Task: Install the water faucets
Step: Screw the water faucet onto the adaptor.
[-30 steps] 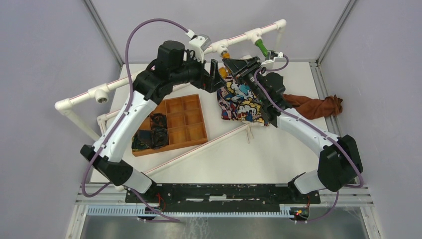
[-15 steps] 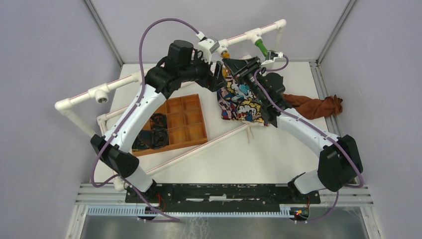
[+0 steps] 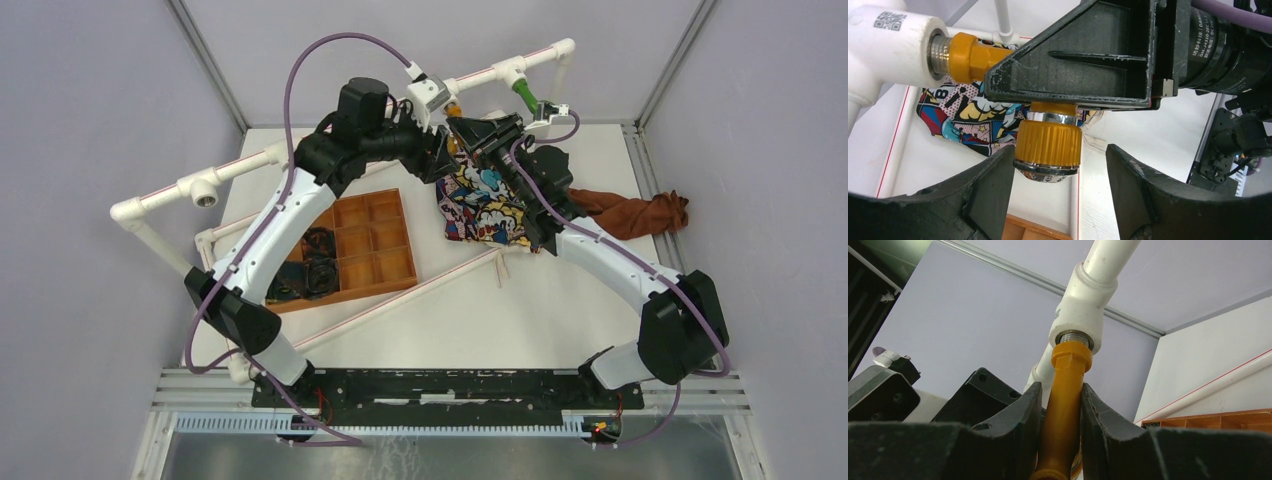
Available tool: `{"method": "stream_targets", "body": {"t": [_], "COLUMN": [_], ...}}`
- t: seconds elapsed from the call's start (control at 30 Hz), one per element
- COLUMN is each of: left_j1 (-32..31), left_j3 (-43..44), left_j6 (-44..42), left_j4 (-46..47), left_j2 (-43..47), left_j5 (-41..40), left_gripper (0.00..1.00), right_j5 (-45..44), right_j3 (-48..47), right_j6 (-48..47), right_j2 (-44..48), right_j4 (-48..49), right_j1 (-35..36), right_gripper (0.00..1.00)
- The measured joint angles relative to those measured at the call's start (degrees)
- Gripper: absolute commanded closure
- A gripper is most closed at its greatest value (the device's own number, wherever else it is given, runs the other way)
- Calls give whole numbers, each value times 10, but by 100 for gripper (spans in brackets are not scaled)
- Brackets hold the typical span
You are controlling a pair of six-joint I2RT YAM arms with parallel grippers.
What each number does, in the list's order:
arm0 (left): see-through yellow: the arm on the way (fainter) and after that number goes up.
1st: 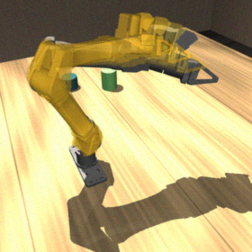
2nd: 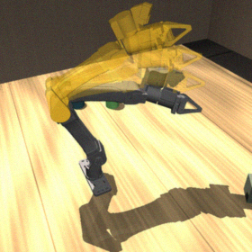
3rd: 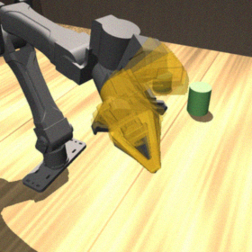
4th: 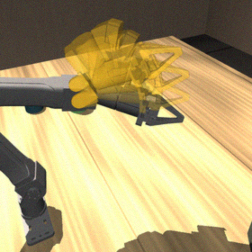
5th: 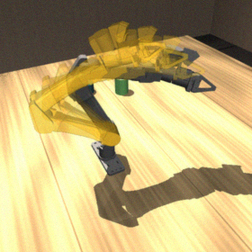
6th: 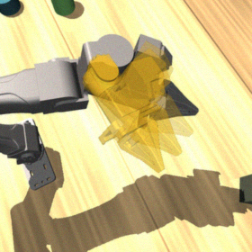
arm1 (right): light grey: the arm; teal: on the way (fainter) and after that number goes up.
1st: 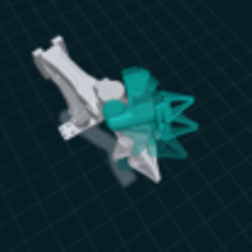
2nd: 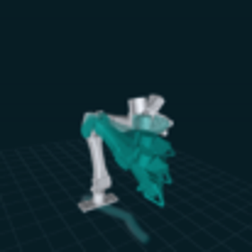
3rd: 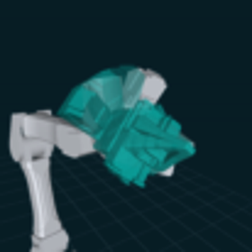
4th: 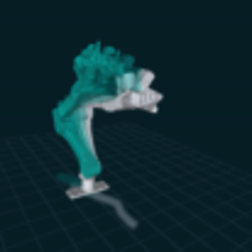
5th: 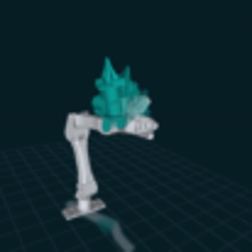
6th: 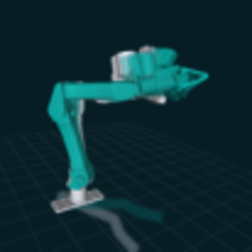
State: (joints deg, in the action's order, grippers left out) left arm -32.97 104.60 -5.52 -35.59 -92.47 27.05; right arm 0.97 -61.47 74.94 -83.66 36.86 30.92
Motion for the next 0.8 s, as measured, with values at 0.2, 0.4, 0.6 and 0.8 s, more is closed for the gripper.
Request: {"method": "stream_targets", "body": {"t": [0.2,0.4,0.6,0.8], "left_j1": [3,7,7,7], "left_j3": [-19,-31,-31,-31], "left_j6": [-7,-6,-6,-6], "left_j4": [33,50,50,50], "left_j2": [-2,-2,-2,-2], "left_j5": [22,22,21,21], "left_gripper": [45,61,88,98], "right_j5": [0,0,0,0], "right_j3": [0,-2,-2,-2], "right_j6": [0,0,0,0], "right_j2": [0,-1,-2,-2], "right_j4": [0,0,0,0], "right_j1": [0,0,0,0], "right_gripper": [100,100,100,96]}}
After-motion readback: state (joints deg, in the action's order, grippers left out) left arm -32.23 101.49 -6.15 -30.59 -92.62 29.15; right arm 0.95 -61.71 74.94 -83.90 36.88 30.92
